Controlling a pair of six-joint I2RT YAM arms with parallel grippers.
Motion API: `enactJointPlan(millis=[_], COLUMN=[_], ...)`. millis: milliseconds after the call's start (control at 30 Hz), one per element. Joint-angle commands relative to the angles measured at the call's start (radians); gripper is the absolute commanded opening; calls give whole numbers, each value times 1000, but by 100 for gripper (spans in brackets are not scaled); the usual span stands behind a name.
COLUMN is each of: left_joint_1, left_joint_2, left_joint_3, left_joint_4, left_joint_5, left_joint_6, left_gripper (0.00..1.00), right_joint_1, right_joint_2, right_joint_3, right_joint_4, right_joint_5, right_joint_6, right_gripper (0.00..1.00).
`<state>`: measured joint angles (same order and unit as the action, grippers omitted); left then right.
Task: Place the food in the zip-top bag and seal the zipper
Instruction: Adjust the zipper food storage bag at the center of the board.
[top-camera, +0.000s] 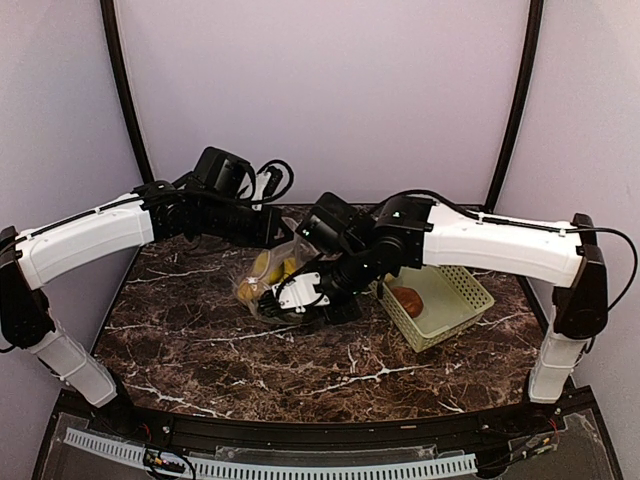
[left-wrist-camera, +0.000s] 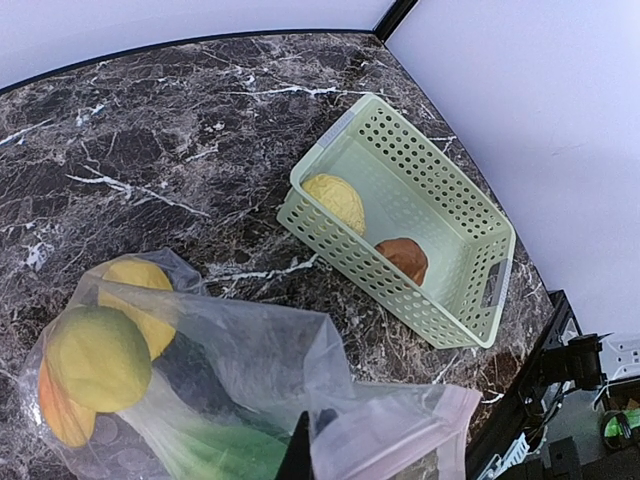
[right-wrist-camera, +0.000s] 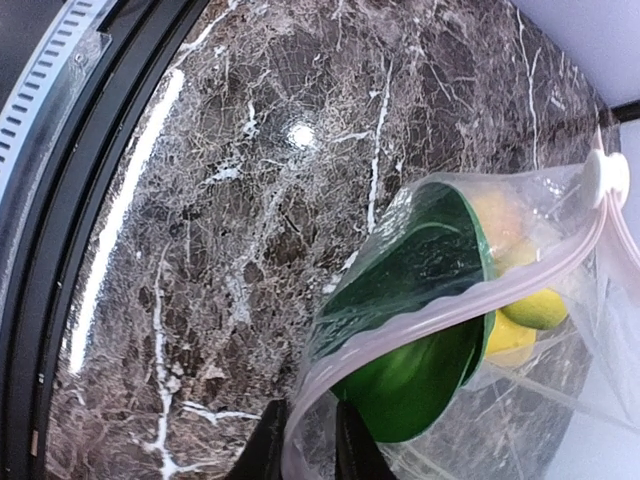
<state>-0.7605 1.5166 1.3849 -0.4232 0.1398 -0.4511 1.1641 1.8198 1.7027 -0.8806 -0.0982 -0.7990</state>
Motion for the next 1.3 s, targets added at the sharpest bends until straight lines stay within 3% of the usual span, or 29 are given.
enactJointPlan(millis=[0, 233, 433, 700, 967, 1067, 1133, 1267], left_joint_1=[1, 1, 1, 3, 2, 1, 1, 2], left_joint_2=[-21, -19, -31, -146, -94, -77, -78, -98], left_joint_3=[2, 64, 127, 171, 142, 146, 151, 150], left_joint_4=[4, -101, -171, -235, -259, -281, -291, -284], left_joint_5=[12, 29, 17, -158, 31, 40, 32, 16], left_joint_6=[15, 66, 101, 178, 133, 130, 133, 136], left_gripper=[1, 1, 1, 1, 1, 1, 1, 1], right_joint_1=[12, 12, 10, 7, -3, -3, -3, -13], right_joint_2=[17, -44, -25, -83, -60, -60, -70, -97], right_joint_3=[1, 147, 123, 206, 169, 187, 196, 180], right_joint_4=[24, 40, 67, 67, 82, 82, 76, 70], right_joint_5=[73, 95, 184, 174, 117, 105, 103, 75], right_joint_6=[-1, -35, -58, -47, 9, 25, 30, 42], right_gripper=[7, 1, 0, 0, 1, 9, 23, 31])
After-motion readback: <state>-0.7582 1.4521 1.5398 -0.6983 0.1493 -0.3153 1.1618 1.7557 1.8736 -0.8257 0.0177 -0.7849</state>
